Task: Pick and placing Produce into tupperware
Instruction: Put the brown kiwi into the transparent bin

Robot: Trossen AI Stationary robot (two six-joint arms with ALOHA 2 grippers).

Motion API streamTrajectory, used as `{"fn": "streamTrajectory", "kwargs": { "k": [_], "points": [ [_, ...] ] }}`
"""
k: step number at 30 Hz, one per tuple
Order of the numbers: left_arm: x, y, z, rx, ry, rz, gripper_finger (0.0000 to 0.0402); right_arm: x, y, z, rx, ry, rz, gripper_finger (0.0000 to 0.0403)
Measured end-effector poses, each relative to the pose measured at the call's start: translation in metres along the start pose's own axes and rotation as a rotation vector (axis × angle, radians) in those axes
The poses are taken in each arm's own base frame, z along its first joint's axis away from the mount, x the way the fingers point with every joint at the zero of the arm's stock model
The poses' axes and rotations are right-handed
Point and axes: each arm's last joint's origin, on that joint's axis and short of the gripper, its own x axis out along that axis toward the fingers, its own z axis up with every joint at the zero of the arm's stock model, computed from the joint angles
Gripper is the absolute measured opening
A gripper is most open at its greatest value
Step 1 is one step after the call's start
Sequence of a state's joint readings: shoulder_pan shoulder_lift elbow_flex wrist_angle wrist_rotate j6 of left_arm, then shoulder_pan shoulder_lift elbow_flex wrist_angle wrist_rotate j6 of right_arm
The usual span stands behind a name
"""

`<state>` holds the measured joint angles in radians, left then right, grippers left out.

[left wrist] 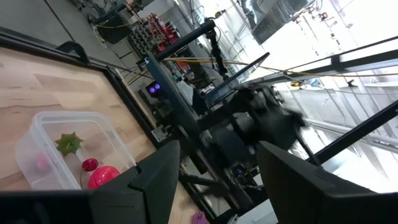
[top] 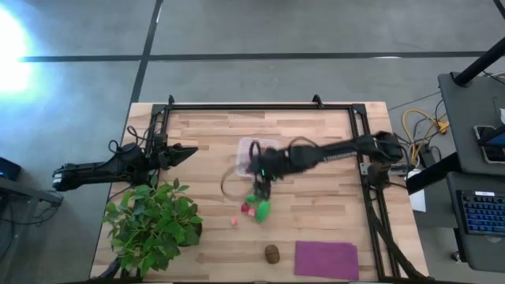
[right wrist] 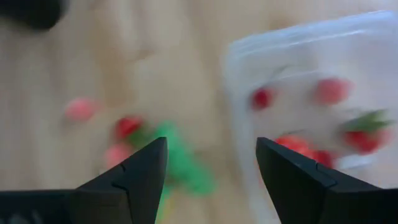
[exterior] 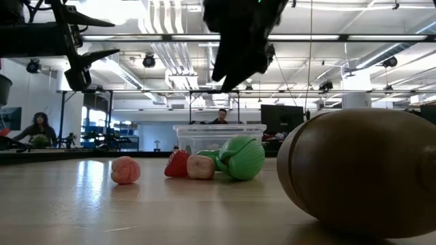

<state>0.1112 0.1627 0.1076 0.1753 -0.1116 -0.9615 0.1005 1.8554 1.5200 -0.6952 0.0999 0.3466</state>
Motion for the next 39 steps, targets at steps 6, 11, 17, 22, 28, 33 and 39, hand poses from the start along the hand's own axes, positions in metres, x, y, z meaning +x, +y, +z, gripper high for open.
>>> {"fn": "streamTrajectory", "kwargs": {
  "k": [6, 11, 17, 22, 28, 33, 39],
  "points": [
    [0.000, 0.000, 0.000, 0.000, 0.000, -0.001, 0.0201, -0.007, 0.042, -0.030, 0.256, 0.126, 0.003, 0.0234],
    [0.000, 0.000, 0.000, 0.000, 0.000, -0.001, 0.0201, -0.009, 0.067, -0.048, 0.667, 0.228, 0.024, 0.0233],
    [0.000, 0.000, 0.000, 0.000, 0.000, 0.000, 0.0201, -0.015, 0.091, -0.062, 0.966, 0.348, 0.063, 0.0233],
    [0.000, 0.000, 0.000, 0.000, 0.000, 0.000, 0.0201, -0.018, 0.105, -0.069, 1.006, 0.373, 0.088, 0.0233],
    [0.000, 0.000, 0.000, 0.000, 0.000, 0.000, 0.0201, -0.015, 0.114, -0.074, 1.049, 0.384, 0.146, 0.0233],
    [0.000, 0.000, 0.000, 0.000, 0.000, 0.000, 0.0201, 0.006, 0.134, -0.079, 1.062, 0.433, 0.297, 0.0233],
    [0.000, 0.000, 0.000, 0.000, 0.001, 0.001, 0.0201, 0.032, 0.156, -0.095, 1.047, 0.481, 0.255, 0.0233]
  ]
}}
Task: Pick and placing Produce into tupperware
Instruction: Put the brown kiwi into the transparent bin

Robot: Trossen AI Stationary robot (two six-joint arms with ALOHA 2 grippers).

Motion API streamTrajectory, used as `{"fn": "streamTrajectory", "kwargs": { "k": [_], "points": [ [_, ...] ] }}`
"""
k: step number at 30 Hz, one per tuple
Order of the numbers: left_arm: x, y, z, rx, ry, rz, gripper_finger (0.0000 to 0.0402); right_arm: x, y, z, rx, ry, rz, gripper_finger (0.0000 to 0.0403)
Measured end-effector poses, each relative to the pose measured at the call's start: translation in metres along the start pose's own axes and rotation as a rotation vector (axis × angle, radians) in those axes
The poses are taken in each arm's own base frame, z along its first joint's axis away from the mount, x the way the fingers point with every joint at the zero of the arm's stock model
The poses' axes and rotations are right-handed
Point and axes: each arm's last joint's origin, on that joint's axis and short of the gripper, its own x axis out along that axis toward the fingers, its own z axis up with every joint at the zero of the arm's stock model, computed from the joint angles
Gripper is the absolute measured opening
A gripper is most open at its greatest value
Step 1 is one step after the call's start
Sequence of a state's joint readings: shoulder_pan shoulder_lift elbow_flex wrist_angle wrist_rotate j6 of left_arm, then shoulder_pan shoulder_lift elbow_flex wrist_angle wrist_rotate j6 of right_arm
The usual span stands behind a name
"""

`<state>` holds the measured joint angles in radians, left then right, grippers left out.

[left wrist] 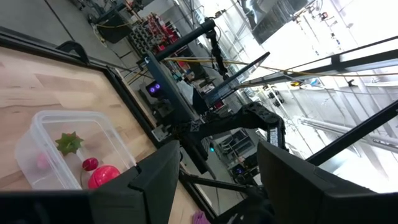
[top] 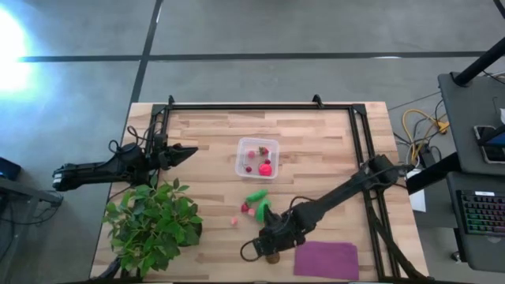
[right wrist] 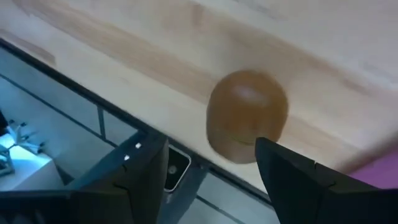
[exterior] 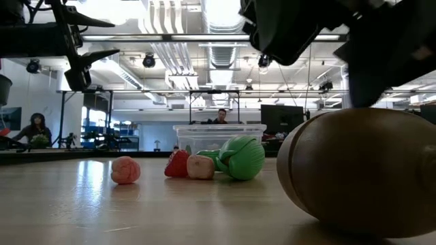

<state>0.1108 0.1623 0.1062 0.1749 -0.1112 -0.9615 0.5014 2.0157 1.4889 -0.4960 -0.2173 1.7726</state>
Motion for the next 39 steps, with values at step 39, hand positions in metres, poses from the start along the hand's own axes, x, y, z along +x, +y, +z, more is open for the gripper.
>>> {"fn": "streamTrajectory", "kwargs": {
  "k": [39],
  "points": [
    [0.000, 0.000, 0.000, 0.000, 0.000, 0.000, 0.0201, -0.001, 0.002, -0.033, -0.226, -0.136, -0.021, 0.0227]
  ]
}}
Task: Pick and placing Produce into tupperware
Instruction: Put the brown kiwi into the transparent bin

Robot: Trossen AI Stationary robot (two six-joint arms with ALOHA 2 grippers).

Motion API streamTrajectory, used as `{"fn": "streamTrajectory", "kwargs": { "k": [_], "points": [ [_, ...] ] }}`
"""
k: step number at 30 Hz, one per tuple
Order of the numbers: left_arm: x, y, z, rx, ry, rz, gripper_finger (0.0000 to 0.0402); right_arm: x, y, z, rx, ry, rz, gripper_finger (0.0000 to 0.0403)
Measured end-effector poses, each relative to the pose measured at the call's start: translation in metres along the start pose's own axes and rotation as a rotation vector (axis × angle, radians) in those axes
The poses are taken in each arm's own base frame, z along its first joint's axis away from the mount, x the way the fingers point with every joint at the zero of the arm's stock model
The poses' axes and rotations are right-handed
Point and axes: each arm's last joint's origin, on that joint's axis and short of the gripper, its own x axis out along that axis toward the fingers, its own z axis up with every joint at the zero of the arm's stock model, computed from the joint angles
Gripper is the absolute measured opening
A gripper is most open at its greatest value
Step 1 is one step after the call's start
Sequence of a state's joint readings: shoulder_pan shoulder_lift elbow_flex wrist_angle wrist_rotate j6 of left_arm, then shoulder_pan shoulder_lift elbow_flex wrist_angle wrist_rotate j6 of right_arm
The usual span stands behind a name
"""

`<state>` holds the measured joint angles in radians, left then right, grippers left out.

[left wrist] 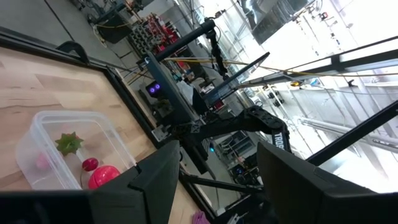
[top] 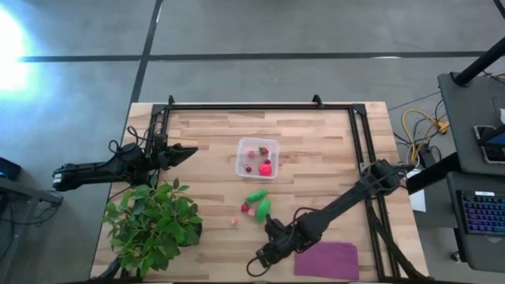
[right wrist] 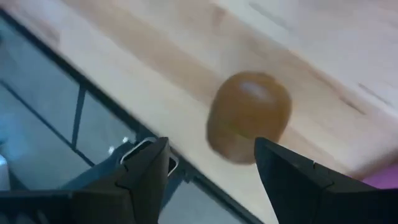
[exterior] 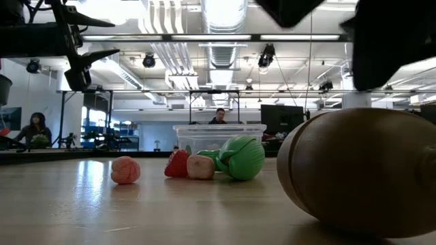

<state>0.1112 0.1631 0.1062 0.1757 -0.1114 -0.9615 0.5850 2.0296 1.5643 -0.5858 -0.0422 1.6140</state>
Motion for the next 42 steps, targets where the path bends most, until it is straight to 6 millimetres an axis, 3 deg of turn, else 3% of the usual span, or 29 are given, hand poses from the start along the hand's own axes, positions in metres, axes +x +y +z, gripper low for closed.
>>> {"fn": "streamTrajectory", "kwargs": {
  "k": [7, 16, 26, 31, 34, 42],
  "points": [
    [0.000, 0.000, 0.000, 0.000, 0.000, 0.000, 0.0201, -0.008, 0.009, -0.022, -0.121, 0.015, 0.038, 0.0229],
    [0.000, 0.000, 0.000, 0.000, 0.000, 0.000, 0.0201, -0.008, 0.000, -0.021, -0.026, -0.003, -0.053, 0.0253],
    [0.000, 0.000, 0.000, 0.000, -0.001, -0.001, 0.0201, -0.007, 0.001, -0.007, 0.081, -0.163, -0.037, 0.0304],
    [0.000, 0.000, 0.000, 0.000, -0.001, -0.001, 0.0201, 0.011, 0.000, 0.000, 0.116, -0.156, -0.077, 0.0299],
    [0.000, 0.000, 0.000, 0.000, -0.001, -0.001, 0.0201, 0.024, 0.010, -0.001, 0.114, -0.115, -0.083, 0.0289],
    [0.000, -0.001, 0.000, 0.000, -0.001, -0.002, 0.0201, 0.015, 0.026, -0.002, 0.052, -0.120, -0.370, 0.0275]
  ]
}}
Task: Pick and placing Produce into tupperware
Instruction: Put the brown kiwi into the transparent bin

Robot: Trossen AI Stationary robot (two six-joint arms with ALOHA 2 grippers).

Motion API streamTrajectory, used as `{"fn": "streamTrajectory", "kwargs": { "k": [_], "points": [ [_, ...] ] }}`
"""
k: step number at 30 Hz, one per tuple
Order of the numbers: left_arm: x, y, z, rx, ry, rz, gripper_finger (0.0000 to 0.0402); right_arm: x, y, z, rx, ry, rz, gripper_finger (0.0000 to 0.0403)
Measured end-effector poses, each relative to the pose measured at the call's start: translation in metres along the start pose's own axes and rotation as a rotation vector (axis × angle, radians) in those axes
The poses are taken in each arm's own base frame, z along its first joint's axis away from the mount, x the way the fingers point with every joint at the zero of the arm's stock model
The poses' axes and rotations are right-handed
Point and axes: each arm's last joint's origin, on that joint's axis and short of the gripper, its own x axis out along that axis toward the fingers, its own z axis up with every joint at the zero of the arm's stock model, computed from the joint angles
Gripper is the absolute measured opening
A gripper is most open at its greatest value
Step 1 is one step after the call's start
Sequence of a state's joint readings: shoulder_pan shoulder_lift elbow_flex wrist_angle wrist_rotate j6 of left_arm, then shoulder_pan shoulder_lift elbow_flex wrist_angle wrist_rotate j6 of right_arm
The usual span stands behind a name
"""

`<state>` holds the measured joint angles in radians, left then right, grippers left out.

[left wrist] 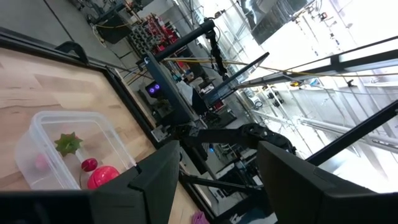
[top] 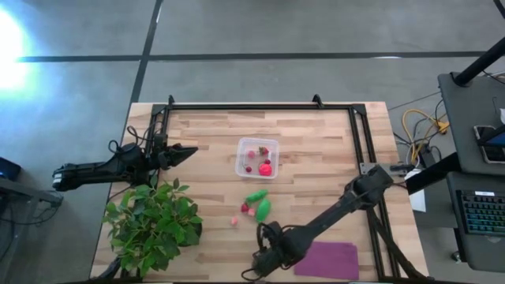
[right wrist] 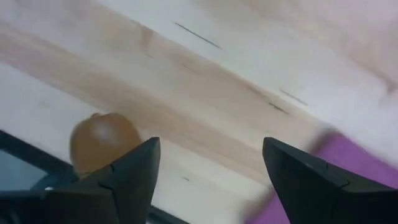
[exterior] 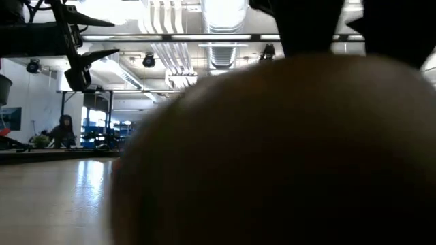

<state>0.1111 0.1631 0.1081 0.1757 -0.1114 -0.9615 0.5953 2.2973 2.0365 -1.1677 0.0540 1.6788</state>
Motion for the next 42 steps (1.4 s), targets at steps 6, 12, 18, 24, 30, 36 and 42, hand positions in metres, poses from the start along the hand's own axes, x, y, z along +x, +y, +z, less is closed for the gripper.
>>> {"fn": "streamTrajectory", "kwargs": {
  "k": [6, 12, 18, 24, 30, 36, 42],
  "points": [
    [0.000, 0.000, 0.000, 0.000, 0.000, 0.000, 0.0201, -0.002, 0.026, -0.003, -0.138, 0.005, 0.102, 0.0284],
    [0.000, 0.000, 0.000, 0.000, 0.000, 0.000, 0.0201, 0.002, 0.038, -0.007, -0.361, 0.062, 0.138, 0.0290],
    [0.000, 0.000, 0.000, 0.000, 0.000, 0.000, 0.0201, 0.003, 0.039, -0.009, -0.475, 0.064, 0.137, 0.0286],
    [0.000, 0.000, 0.000, 0.000, 0.001, 0.000, 0.0201, 0.022, 0.029, -0.007, -0.526, 0.073, 0.050, 0.0287],
    [0.000, 0.000, 0.000, 0.000, 0.000, 0.000, 0.0201, 0.034, 0.025, 0.004, -0.571, 0.053, 0.009, 0.0281],
    [0.000, 0.000, 0.000, 0.000, 0.000, 0.000, 0.0201, 0.034, 0.026, 0.006, -0.582, 0.044, 0.014, 0.0280],
    [0.000, 0.000, 0.000, 0.000, 0.000, 0.000, 0.0201, 0.034, 0.027, 0.008, -0.588, 0.000, 0.007, 0.0281]
  ]
}}
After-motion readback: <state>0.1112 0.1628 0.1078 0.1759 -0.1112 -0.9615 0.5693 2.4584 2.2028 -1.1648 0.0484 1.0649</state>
